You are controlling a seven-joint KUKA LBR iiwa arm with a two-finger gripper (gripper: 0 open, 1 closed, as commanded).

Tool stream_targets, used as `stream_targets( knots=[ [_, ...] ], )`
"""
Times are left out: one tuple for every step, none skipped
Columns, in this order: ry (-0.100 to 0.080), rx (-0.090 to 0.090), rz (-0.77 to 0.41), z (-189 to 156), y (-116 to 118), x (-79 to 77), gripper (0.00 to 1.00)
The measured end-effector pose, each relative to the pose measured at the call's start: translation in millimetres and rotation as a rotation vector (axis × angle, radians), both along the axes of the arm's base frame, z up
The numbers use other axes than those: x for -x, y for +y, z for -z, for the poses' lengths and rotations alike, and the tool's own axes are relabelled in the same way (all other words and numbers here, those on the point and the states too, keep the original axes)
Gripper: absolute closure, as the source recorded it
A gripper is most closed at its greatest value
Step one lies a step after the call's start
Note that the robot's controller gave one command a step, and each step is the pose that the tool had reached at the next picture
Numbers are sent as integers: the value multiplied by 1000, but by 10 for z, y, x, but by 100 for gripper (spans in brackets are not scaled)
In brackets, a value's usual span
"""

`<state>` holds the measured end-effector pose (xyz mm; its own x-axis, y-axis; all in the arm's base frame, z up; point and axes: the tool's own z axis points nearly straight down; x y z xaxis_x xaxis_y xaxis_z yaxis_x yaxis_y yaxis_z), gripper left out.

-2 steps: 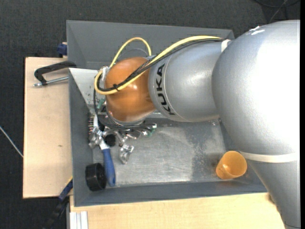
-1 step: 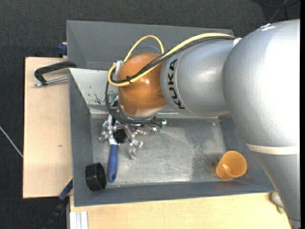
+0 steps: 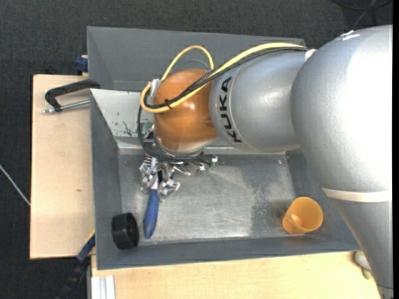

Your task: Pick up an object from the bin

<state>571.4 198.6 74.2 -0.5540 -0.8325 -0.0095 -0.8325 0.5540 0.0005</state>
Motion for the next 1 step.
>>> stream_targets(
  knots=[
    [-9, 3, -155, -1388, -34, -62, 100]
  ],
)
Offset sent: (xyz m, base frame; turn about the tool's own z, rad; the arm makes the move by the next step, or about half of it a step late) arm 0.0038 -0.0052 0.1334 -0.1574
